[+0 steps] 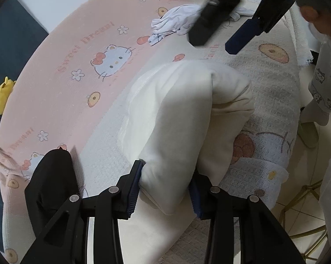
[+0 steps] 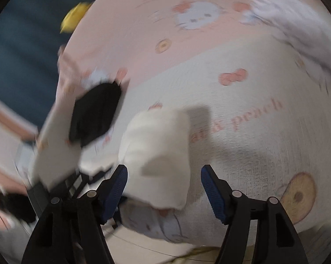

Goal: Fold clothes

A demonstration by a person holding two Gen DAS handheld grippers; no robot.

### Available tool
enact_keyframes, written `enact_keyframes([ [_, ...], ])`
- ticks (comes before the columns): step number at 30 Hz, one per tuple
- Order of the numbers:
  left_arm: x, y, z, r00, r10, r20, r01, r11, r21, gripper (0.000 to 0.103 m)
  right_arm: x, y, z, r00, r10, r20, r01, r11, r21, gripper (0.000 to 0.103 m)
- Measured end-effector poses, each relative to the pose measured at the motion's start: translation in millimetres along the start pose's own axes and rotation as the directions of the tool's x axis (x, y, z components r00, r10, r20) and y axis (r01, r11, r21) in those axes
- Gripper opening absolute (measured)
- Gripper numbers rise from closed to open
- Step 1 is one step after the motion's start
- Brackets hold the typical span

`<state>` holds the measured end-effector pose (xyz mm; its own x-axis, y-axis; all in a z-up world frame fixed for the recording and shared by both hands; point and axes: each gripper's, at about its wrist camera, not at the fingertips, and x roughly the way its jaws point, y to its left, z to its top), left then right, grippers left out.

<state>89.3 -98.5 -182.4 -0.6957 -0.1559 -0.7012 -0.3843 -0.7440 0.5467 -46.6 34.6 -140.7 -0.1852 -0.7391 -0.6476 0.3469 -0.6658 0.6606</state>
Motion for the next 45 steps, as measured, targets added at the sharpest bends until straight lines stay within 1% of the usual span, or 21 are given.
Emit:
enact_keyframes([
  [3,-0.1,0.0,-1.0,1.000,0.003,-0.003,-0.004,1.000,-0.017,0.036,8.8,-19.0,6.1,0.998,0.066,0.005,-0.066,0.986,0.150,0.069],
  [7,0.6,2.2,-2.1,1.000,-0.006,-0.008,0.006,0.999,-0.038,0.037,29.2,-36.1,5.9,0.988,0.151,-0.025,-0.136,0.940,0.312,0.069],
  [9,-0.6,2.8,-2.9,1.000,-0.007,-0.006,0.007,0.999,-0.046,0.037,36.8,-39.5,1.5,0.983,0.183,-0.016,-0.165,0.917,0.363,0.069],
  [11,-2.7,2.3,-3.9,1.000,0.017,0.003,-0.017,0.999,-0.037,0.036,44.0,-42.4,-2.6,0.977,0.211,-0.006,-0.191,0.893,0.409,0.068],
  [13,-10.6,1.6,-4.4,0.996,0.080,0.037,-0.079,0.996,-0.028,0.036,44.4,-38.5,-0.8,0.981,0.191,-0.011,-0.172,0.904,0.391,0.063],
  [14,-15.0,0.9,-5.1,0.994,0.094,0.050,-0.093,0.995,-0.024,0.035,44.6,-36.6,0.1,0.983,0.181,-0.014,-0.162,0.910,0.383,0.062],
  [16,-20.5,-0.4,-5.4,0.994,0.100,0.048,-0.100,0.995,-0.007,0.034,44.8,-32.5,1.8,0.987,0.160,-0.018,-0.142,0.921,0.363,0.059],
  [18,-26.5,-1.5,-7.1,0.993,0.109,0.047,-0.109,0.994,0.004,0.033,42.3,-24.2,3.1,0.991,0.128,-0.025,-0.114,0.943,0.312,0.057],
  [20,-28.6,-1.7,-10.8,0.993,0.113,0.024,-0.113,0.994,0.002,0.033,41.9,-16.4,4.2,0.995,0.090,-0.037,-0.077,0.962,0.261,0.057],
  [23,-11.8,-1.1,-15.0,0.993,0.113,-0.031,-0.113,0.994,0.005,0.034,43.5,-1.6,4.7,0.998,0.013,-0.064,-0.003,0.987,0.163,0.057],
  [25,-2.9,-1.1,-15.3,0.994,0.099,-0.051,-0.099,0.995,-0.002,0.034,47.1,6.6,5.0,0.995,-0.055,-0.079,0.063,0.992,0.113,0.056],
  [27,-2.2,-4.0,-16.9,0.992,0.106,-0.063,-0.107,0.994,-0.002,0.034,50.6,14.3,5.4,0.989,-0.120,-0.090,0.126,0.990,0.065,0.056],
  [28,-3.8,-4.1,-17.0,0.992,0.113,-0.064,-0.113,0.994,-0.005,0.034,50.9,13.3,6.5,0.988,-0.121,-0.093,0.127,0.989,0.072,0.056],
  [33,-13.1,8.6,-15.6,0.995,0.061,-0.083,-0.069,0.992,-0.103,0.036,51.0,8.2,11.2,0.988,-0.116,-0.104,0.127,0.987,0.099,0.056],
  [34,-15.9,16.2,-12.7,0.995,0.039,-0.087,-0.052,0.988,-0.144,0.036,50.7,7.7,11.9,0.988,-0.115,-0.105,0.126,0.987,0.102,0.056],
  [36,-24.3,28.6,-13.6,0.996,-0.018,-0.086,-0.003,0.973,-0.233,0.036,51.3,9.2,10.3,0.987,-0.117,-0.106,0.127,0.988,0.090,0.056],
  [39,-35.9,43.1,-16.4,0.994,-0.062,-0.088,0.030,0.946,-0.324,0.037,52.3,10.0,9.0,0.988,-0.115,-0.107,0.125,0.988,0.086,0.056],
  [41,-45.5,50.1,-20.8,0.991,-0.089,-0.102,0.044,0.924,-0.380,0.037,53.0,8.4,8.6,0.988,-0.111,-0.109,0.121,0.988,0.092,0.056],
  [43,-59.0,61.1,-26.4,0.989,-0.109,-0.100,0.056,0.899,-0.434,0.037,53.7,6.9,8.3,0.988,-0.107,-0.111,0.118,0.988,0.098,0.056],
  [45,-72.2,67.0,-28.9,0.992,-0.085,-0.095,0.032,0.891,-0.453,0.037,54.3,5.6,7.9,0.988,-0.103,-0.113,0.115,0.988,0.103,0.057],
])
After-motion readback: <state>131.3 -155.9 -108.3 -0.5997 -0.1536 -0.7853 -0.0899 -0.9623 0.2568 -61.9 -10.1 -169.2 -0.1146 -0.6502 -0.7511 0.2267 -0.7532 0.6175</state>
